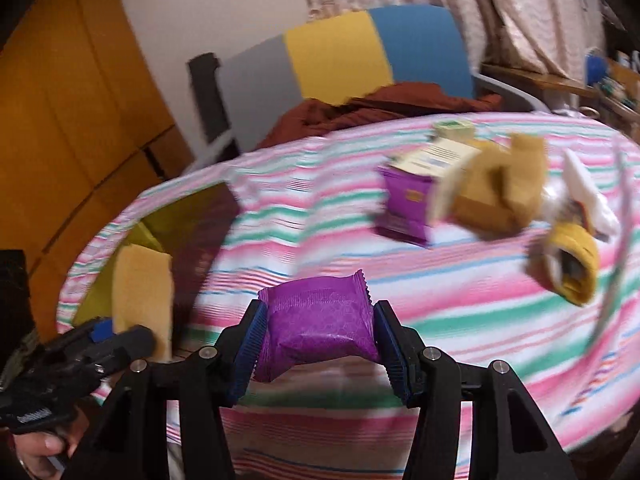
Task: Organize objects
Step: 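Carry the sponge and packet into the gold tray and open both grippers, then withdraw both grippers from the gold tray back toward the pile, then close the right gripper on the yellow knitted roll, then grasp the purple cartoon snack packet with the left gripper while the right holds the knitted roll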
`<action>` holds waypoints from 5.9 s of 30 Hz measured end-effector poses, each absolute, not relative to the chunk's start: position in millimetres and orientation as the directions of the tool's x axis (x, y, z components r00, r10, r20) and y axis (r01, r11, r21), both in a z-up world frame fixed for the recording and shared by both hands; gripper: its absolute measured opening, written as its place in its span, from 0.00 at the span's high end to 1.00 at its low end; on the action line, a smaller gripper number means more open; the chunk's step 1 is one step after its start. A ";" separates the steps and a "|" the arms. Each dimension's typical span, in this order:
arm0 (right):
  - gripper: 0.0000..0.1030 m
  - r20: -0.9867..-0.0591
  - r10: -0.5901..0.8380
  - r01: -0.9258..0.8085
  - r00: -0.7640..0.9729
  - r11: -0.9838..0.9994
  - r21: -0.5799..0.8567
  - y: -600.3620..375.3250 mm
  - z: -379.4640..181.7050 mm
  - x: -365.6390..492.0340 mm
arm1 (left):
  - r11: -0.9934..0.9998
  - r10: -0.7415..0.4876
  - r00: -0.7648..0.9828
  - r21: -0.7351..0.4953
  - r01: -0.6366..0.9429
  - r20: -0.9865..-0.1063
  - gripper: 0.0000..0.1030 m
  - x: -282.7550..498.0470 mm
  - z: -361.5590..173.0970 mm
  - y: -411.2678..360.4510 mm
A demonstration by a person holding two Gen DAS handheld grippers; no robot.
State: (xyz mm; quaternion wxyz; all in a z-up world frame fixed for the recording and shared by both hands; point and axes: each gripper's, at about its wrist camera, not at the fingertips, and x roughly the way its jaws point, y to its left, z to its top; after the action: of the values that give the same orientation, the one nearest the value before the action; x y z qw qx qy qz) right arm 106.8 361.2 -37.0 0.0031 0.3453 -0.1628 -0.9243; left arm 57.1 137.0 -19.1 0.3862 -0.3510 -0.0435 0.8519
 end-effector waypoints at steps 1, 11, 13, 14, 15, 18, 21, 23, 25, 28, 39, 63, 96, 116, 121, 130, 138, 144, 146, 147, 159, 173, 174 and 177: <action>0.46 -0.628 -0.139 -0.080 -0.766 -0.948 0.307 350.1 -32.3 103.8 | -0.711 0.679 -0.475 -0.341 -0.615 -0.560 0.48 55.6 -16.8 128.7; 0.45 -0.574 -0.289 0.121 -0.766 -0.942 0.314 250.5 -12.1 71.9 | -0.874 0.483 -0.587 -0.315 -0.370 -0.650 0.47 11.8 -24.3 37.7; 0.44 -0.577 -0.316 0.147 -0.753 -0.936 0.320 231.5 -13.6 60.5 | -0.899 0.437 -0.591 -0.298 -0.321 -0.679 0.47 1.6 -29.4 23.0; 0.44 -0.586 -0.326 0.157 -0.742 -0.934 0.321 223.0 -15.2 54.7 | -0.911 0.412 -0.595 -0.285 -0.299 -0.690 0.47 -2.2 -31.3 16.5; 0.44 -0.599 -0.337 0.167 -0.726 -0.932 0.322 212.7 -17.8 48.1 | -0.923 0.385 -0.602 -0.271 -0.274 -0.700 0.47 -6.1 -33.4 9.1; 0.43 -0.628 -0.372 0.191 -0.684 -0.922 0.338 187.9 -27.0 29.9 | -0.943 0.332 -0.610 -0.250 -0.219 -0.720 0.47 -12.0 -40.9 -7.4; 0.41 -0.648 -0.396 0.214 -0.651 -0.914 0.345 168.0 -37.0 17.1 | -0.957 0.290 -0.613 -0.233 -0.174 -0.735 0.47 -17.2 -47.0 -22.0; 0.41 -0.656 -0.413 0.226 -0.632 -0.908 0.354 158.8 -41.1 12.8 | -0.964 0.265 -0.615 -0.216 -0.155 -0.743 0.47 -19.6 -49.6 -27.7; 0.25 -0.653 -0.427 0.235 -0.626 -0.901 0.364 153.1 -43.0 13.5 | -0.968 0.249 -0.616 -0.207 -0.139 -0.748 0.46 -19.7 -50.3 -29.8; 0.21 -0.621 -0.429 0.235 -0.657 -0.898 0.371 156.7 -38.1 22.2 | -0.972 0.230 -0.620 -0.202 -0.116 -0.751 0.41 -21.8 -50.0 -31.1; 0.13 -0.536 -0.337 0.113 -0.775 -0.907 0.406 206.4 -17.0 43.3 | -0.971 0.220 -0.669 -0.226 -0.079 -0.710 0.32 -11.8 -35.4 -31.6; 0.12 -0.600 -0.140 -0.073 -0.788 -0.946 0.317 286.7 -27.9 59.5 | -0.879 0.457 -0.648 -0.197 -0.434 -0.609 0.32 35.5 -5.2 56.2; 0.08 -0.594 0.496 -0.668 -0.634 -0.737 0.098 508.9 -56.1 101.3 | -0.729 0.605 -0.435 -0.244 -0.640 -0.667 0.31 66.4 -15.0 172.2; 0.50 -0.601 0.435 -0.637 -0.671 -0.754 0.165 520.4 -86.0 97.6 | -0.714 0.570 -0.342 -0.244 -0.656 -0.747 0.22 3.5 -43.3 306.6; 0.50 -0.593 0.437 -0.635 -0.676 -0.754 0.168 519.1 -87.2 98.2 | -0.703 0.562 -0.355 -0.205 -0.681 -0.748 0.22 -17.9 -54.3 347.8; 0.50 -0.590 0.435 -0.634 -0.680 -0.753 0.176 519.5 -86.5 98.8 | -0.683 0.551 -0.396 -0.125 -0.720 -0.735 0.22 -33.1 -74.1 374.7; 0.50 -0.590 0.435 -0.634 -0.680 -0.753 0.176 519.6 -86.7 98.8 | -0.695 0.612 -0.368 -0.255 -0.672 -0.700 0.54 -48.8 -80.5 358.3; 0.50 -0.590 0.437 -0.635 -0.679 -0.753 0.172 519.7 -86.1 98.9 | -0.690 0.621 -0.391 -0.238 -0.684 -0.679 0.55 -42.3 -80.3 349.9; 0.50 -0.590 0.437 -0.635 -0.679 -0.753 0.173 519.8 -85.7 99.1 | -0.696 0.620 -0.406 -0.231 -0.680 -0.671 0.55 -39.5 -78.9 345.2; 0.50 -0.590 0.437 -0.635 -0.679 -0.753 0.173 519.7 -85.6 98.9 | -0.701 0.615 -0.413 -0.227 -0.676 -0.672 0.55 -39.0 -79.0 343.4; 0.58 -0.537 0.478 -0.609 -0.695 -0.789 0.085 496.6 -77.7 99.6 | -0.733 0.635 -0.463 -0.292 -0.615 -0.618 0.59 -33.9 -78.2 304.8; 0.60 -0.576 0.383 -0.534 -0.722 -0.838 0.112 470.9 -74.6 97.0 | -0.737 0.645 -0.470 -0.326 -0.593 -0.602 0.59 -34.0 -79.7 288.4; 0.60 -0.577 0.368 -0.522 -0.729 -0.844 0.120 467.3 -73.0 96.1 | -0.737 0.647 -0.469 -0.335 -0.587 -0.601 0.59 -34.9 -80.2 285.9; 0.60 -0.579 0.330 -0.491 -0.746 -0.860 0.142 457.5 -67.7 94.1 | -0.742 0.645 -0.460 -0.354 -0.569 -0.610 0.59 -38.2 -83.4 281.8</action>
State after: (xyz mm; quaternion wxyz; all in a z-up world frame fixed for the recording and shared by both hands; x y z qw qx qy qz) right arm 94.1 457.5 -67.7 -0.2222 0.2789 -0.1441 -0.9231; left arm -38.2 281.8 -83.4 0.3559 -0.3785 -0.0498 0.8530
